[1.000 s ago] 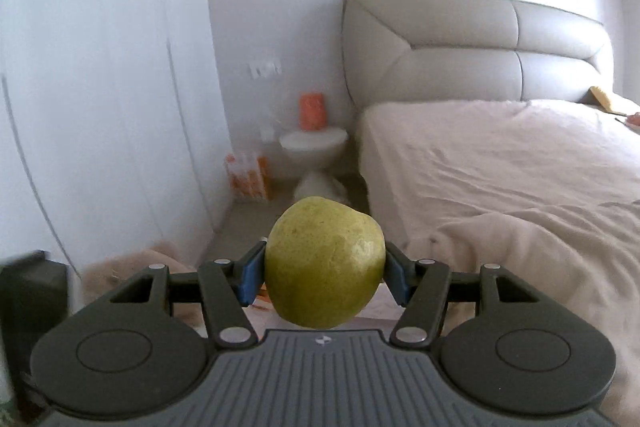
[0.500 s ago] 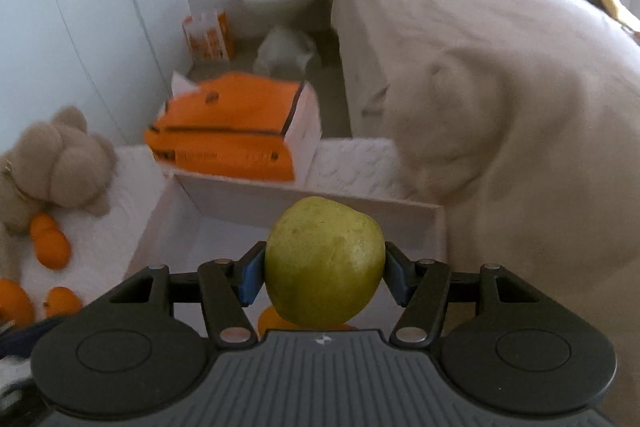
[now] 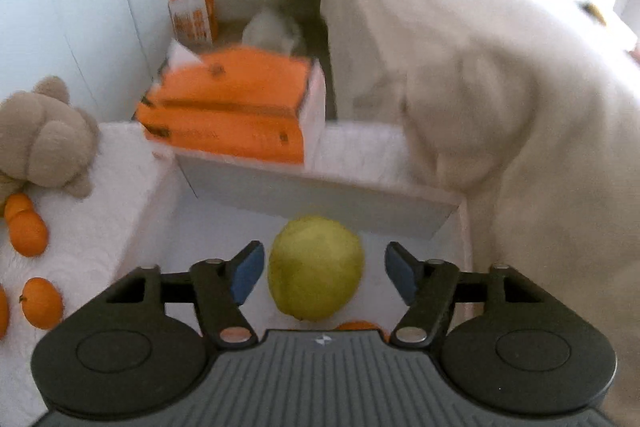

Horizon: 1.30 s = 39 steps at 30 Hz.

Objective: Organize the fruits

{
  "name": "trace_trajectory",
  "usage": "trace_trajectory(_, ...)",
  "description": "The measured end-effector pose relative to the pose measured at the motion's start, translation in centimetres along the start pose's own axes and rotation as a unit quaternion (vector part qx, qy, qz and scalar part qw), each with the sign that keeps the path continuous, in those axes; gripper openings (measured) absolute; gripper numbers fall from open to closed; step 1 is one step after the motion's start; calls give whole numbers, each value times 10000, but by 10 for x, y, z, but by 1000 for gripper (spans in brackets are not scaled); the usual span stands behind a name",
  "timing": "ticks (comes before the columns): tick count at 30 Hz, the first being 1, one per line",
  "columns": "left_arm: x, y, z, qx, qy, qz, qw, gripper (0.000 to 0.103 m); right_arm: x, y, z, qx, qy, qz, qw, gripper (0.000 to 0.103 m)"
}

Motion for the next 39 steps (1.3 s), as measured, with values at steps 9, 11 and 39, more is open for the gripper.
trace_trajectory(9,-46,5,7,-144,584,-496,9970,37,-130,84,-2,914,755,-1354,9837,84)
trace_trajectory(11,-53,7,12,-242,563,-614,9962,37,-170,92,9,876,836,-1875,9748,84)
trace_trajectory(39,13,-2,9,-332,-45,357,9988,37,-202,64,96,232,304,-2265,9733,43)
Point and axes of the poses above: each gripper's, at about its wrist camera, not at the fingertips, and y roughly against the way its jaws point, x to its right, z to its underside, the point moved 10 cm from there along -y, roughly the way its jaws point, and after that the axes turned 11 degrees about x, right-handed, at the moved point
